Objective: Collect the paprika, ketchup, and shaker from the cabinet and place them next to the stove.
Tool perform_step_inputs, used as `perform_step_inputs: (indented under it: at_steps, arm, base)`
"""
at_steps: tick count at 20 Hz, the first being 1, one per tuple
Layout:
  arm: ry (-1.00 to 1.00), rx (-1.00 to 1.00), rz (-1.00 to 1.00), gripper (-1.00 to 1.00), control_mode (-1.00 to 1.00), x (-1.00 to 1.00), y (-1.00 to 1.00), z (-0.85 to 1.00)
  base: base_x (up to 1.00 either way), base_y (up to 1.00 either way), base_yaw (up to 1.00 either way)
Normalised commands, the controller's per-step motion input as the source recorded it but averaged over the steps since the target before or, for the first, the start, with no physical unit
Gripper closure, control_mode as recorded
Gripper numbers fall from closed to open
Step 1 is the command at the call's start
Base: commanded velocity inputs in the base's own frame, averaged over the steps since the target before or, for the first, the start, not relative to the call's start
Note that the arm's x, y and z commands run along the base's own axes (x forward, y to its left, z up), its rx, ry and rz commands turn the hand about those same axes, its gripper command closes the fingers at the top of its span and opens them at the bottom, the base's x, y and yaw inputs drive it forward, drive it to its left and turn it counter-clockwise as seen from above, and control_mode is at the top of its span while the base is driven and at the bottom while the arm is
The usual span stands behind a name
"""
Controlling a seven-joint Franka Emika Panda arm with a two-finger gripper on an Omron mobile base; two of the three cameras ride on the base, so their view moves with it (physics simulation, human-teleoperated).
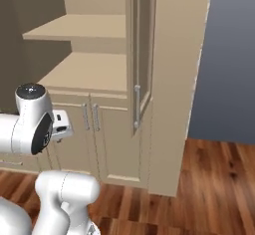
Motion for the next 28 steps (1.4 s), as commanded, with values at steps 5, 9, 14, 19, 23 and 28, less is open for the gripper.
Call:
perform_step_inputs:
  at_steps: [5, 9, 14, 19, 23, 28]
  arm:
    - [0.00, 0.00, 0.00, -1.00, 1.00, 0.00, 0.00, 0.00]
    - [0.00, 0.00, 0.00, -1.00, 1.00, 0.00, 0.00, 0.00]
    - [0.00, 0.00, 0.00, -1.00, 1.00, 0.00, 0.00, 0.00]
    - [0.00, 0.00, 0.00, -1.00, 1.00, 0.00, 0.00, 0.00]
    - [0.00, 0.00, 0.00, -1.00, 1.00, 0.00, 0.00, 0.00]
    - [0.00, 0.00, 0.00, -1.00, 1.00, 0.00, 0.00, 0.00]
  base:
    - [0.52, 0.41, -0.29]
    - [0.50, 0.50, -0.30]
    - [0.40, 0.61, -0.31]
    - [0.26, 0.37, -0.20]
    - [0.14, 0.03, -0.01]
    - [0.56, 0.00, 0.00]
